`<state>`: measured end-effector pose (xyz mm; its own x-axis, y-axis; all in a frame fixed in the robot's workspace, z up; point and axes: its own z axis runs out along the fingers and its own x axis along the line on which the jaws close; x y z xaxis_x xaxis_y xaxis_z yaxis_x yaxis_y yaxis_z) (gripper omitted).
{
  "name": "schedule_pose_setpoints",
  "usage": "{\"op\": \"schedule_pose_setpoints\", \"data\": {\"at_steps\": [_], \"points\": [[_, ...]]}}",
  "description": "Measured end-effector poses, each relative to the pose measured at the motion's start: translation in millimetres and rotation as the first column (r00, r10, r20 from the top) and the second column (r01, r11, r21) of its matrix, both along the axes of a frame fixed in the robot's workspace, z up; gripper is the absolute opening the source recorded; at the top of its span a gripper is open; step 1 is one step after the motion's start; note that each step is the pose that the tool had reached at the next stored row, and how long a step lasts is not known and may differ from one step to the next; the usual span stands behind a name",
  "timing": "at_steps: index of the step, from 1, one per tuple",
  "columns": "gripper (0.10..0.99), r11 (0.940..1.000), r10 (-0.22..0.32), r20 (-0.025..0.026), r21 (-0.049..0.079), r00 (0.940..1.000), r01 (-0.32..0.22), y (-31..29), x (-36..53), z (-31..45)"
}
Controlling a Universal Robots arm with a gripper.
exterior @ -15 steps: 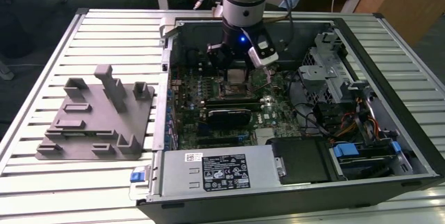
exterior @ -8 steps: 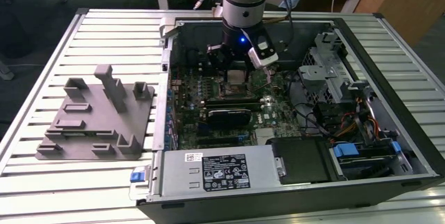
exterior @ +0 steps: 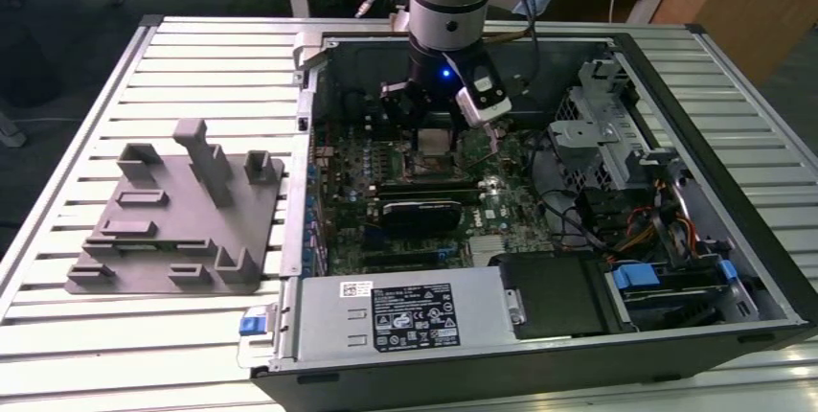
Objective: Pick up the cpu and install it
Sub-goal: 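Place the cpu into insertion slot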
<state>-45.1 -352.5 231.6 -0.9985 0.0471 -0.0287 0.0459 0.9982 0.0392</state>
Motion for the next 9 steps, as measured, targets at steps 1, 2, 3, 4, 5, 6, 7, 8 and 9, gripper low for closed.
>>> {"op": "schedule_pose_setpoints", "data": {"at_steps": [1, 2, 3, 4, 5, 6, 7, 8, 9], "points": [[0.541, 1.0000, 0.000, 0.0000, 0.000, 1.0000, 0.000, 0.0, 0.0, 0.0], [0.541, 1.0000, -0.001, 0.0000, 0.000, 1.0000, 0.001, 0.0, 0.0, 0.0], [0.541, 1.0000, -0.008, 0.0000, 0.000, 1.0000, 0.008, 0.0, 0.0, 0.0], [0.541, 0.9998, -0.021, 0.0001, 0.000, 0.9998, 0.021, 0.0, 0.0, -0.1], [0.541, 0.9994, -0.035, 0.0001, 0.000, 0.9994, 0.035, 0.0, 0.0, -0.1], [0.541, 0.9987, -0.050, 0.0001, 0.000, 0.9987, 0.050, 0.0, 0.0, -0.1], [0.541, 0.9978, -0.066, 0.0001, 0.000, 0.9978, 0.066, 0.0, 0.0, -0.1], [0.541, 0.9966, -0.083, 0.0000, 0.000, 0.9966, 0.083, 0.0, 0.0, -0.1], [0.541, 0.9950, -0.099, 0.0000, 0.000, 0.9950, 0.099, 0.0, 0.0, -0.1]]}}
